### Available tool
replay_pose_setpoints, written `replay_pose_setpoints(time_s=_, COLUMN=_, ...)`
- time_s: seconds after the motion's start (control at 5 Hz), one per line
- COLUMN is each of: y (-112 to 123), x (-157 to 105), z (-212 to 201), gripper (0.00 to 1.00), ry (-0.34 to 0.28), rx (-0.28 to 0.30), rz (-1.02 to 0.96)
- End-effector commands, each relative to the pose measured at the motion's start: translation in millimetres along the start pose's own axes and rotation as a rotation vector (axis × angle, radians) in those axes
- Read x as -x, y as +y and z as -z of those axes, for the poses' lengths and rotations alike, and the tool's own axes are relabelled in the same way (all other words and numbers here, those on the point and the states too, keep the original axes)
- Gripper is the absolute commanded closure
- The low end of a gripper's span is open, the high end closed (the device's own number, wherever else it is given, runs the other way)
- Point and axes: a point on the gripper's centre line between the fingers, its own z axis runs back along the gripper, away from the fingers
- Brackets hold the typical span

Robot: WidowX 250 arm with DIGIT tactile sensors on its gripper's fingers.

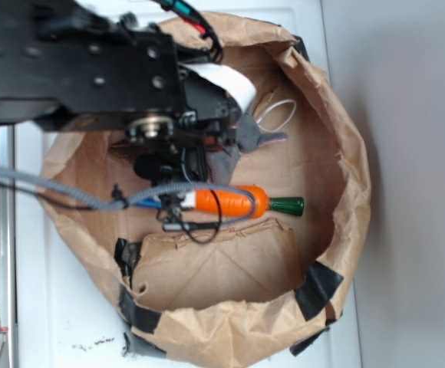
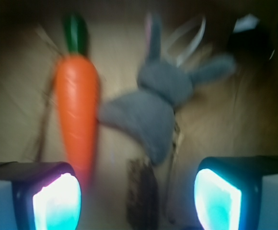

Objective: Grab the wood chip.

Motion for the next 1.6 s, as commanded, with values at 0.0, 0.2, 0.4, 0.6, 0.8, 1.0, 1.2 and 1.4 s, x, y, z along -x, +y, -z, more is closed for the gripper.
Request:
replay_pose_setpoints(time_s=0.0, y=15.8, x=8.3, z=29.0, gripper=0.00, ry=0.036, rx=-0.027, rz=-0.028)
replay_pose_setpoints(time_s=0.2, y=8.6, x=7.2, z=37.5, gripper=0.00, ry=0.035, rx=-0.036, rz=-0.006)
replay_pose_setpoints(time_s=0.4, y=1.2, x=9.8, z=39.7, gripper=0.00, ry=0.014, rx=-0.040, rz=-0.009)
replay_pose_setpoints(time_s=0.6, y=-7.5, x=18.6, z=44.8, gripper=0.00, ry=0.005, rx=-0.041, rz=-0.005)
replay_pose_setpoints(time_s=0.8, y=-7.1, x=17.6, z=47.7, gripper=1.00, ry=0.003, rx=-0.045, rz=-0.030)
replay_pose_setpoints(time_s=1.0, y=-7.0, x=19.9, z=45.3, gripper=1.00, ry=-0.012, rx=-0.055, rz=-0.049)
replay_pose_setpoints(time_s=1.2, y=-7.4, x=22.7, z=46.7, gripper=1.00, ry=-0.013, rx=-0.067, rz=-0.063)
replay_pose_setpoints(time_s=1.4, y=-9.1, x=26.6, z=46.7, gripper=1.00, ry=-0.020, rx=-0.069, rz=-0.076)
